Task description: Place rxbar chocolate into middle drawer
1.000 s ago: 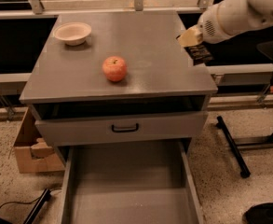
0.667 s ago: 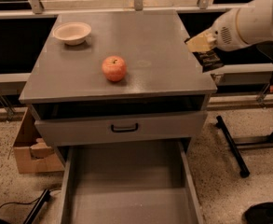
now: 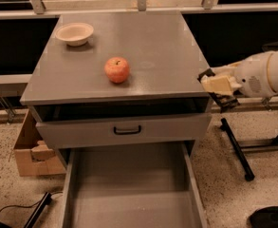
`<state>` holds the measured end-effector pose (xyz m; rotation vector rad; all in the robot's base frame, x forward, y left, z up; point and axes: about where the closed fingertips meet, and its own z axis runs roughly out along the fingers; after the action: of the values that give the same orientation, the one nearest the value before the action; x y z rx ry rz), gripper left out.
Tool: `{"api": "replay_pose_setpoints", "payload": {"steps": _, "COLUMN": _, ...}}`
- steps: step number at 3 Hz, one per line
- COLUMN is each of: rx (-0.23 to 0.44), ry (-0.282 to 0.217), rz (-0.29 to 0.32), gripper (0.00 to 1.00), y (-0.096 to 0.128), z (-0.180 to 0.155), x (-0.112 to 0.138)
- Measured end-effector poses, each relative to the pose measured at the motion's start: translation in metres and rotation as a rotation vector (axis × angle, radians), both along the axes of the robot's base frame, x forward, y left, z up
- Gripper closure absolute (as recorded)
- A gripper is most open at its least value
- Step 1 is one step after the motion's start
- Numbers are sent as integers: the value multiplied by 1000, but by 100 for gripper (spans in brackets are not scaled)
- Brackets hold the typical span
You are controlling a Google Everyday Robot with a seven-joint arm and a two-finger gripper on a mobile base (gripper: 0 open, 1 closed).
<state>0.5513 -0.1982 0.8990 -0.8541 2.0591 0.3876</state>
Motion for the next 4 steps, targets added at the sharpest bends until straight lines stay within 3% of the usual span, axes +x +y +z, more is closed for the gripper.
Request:
{"api": "replay_pose_setpoints", "payload": {"steps": 1, "rx": 11, "ry": -11, "rz": 119, "gripper": 100, "y": -4, "z": -34, "x": -25}}
{"api": "replay_pose_setpoints", "payload": {"steps": 2, "rx": 17, "ry": -45, "rz": 216, "gripper": 100, "y": -2, "z": -53, "x": -35}}
{"api": "replay_pose_setpoints", "payload": {"steps": 3, "rx": 17, "ry": -45, "rz": 216, "gripper": 100, "y": -2, "z": -53, "x": -35}}
{"api": "replay_pose_setpoints", "payload": {"steps": 4, "rx": -6, "ry": -10, "rz": 250, "gripper": 100, "y": 12, "z": -114, "x": -47}}
